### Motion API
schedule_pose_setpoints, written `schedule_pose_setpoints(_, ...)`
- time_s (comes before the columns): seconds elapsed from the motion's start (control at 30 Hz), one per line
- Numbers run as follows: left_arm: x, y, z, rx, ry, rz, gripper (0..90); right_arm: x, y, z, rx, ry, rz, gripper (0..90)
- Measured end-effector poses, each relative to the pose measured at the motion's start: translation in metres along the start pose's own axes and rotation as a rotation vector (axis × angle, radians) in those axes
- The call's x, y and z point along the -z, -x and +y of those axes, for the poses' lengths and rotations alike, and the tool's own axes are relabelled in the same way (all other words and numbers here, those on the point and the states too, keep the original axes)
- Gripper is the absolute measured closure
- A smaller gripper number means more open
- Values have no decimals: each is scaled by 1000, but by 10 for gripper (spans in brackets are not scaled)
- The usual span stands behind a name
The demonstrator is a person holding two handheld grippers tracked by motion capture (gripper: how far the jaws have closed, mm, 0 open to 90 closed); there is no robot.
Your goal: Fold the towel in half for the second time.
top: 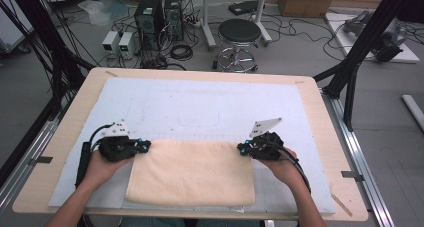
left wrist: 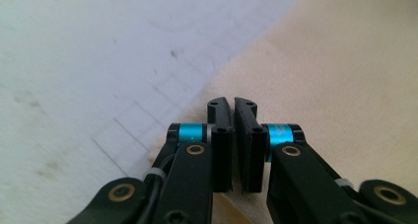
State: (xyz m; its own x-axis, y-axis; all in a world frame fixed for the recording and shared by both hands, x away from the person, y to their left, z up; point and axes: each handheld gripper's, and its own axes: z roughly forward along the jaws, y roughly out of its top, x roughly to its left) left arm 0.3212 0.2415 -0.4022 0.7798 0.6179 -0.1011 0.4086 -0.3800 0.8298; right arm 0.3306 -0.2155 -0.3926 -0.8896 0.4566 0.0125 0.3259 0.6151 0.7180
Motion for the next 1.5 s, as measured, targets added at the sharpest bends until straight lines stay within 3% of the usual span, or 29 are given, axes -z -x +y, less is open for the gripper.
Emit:
schedule_pose_setpoints(0.07, 1, -5, 11, 4, 20, 24, 856, 9, 3, 10, 4, 18, -10, 862)
schedule_pose_setpoints(0.17, -5, -17, 22, 55, 47, 50, 856, 10, 14, 21, -15, 29, -37, 860)
schedule_pose_setpoints(0.27, -22, -28, 22, 97, 25, 94, 845, -2, 32, 19, -66, 10, -63, 848)
schedule_pose_setpoints(0.33, -35, -33, 18, 102, -29, 101, 829, -15, 42, 13, -96, -12, -69, 834)
schedule_pose_setpoints(0.4, -40, -34, 14, 99, -53, 106, 765, -25, 45, 9, -111, -38, -59, 787)
schedule_pose_setpoints(0.5, -33, -29, 13, 98, -24, 92, 643, -26, 42, 9, -125, -42, -71, 613)
schedule_pose_setpoints(0.57, -25, -25, 14, 84, -8, 87, 593, -18, 36, 11, -108, -13, -74, 599)
schedule_pose_setpoints(0.7, -8, -12, 9, 49, 3, 62, 550, -4, 17, 15, -68, 14, -27, 571)
schedule_pose_setpoints(0.73, -5, -8, 6, 54, 27, 63, 549, -3, 12, 13, -52, 29, -21, 570)
schedule_pose_setpoints(0.9, 0, 4, -14, 24, 15, 60, 504, -4, -5, -5, -34, 35, -7, 554)
schedule_pose_setpoints(1.07, -5, 2, -29, 14, -66, 60, 509, -14, -6, -27, -54, -18, -16, 535)
schedule_pose_setpoints(1.13, -10, 1, -32, 10, -99, 60, 522, -17, -5, -33, -69, -15, -16, 534)
schedule_pose_setpoints(1.3, -10, 2, -31, 13, -97, 71, 512, -15, -3, -34, -77, -4, -18, 504)
schedule_pose_setpoints(1.5, -5, -9, -22, 49, -45, 102, 437, -5, 13, -28, -125, 19, -87, 424)
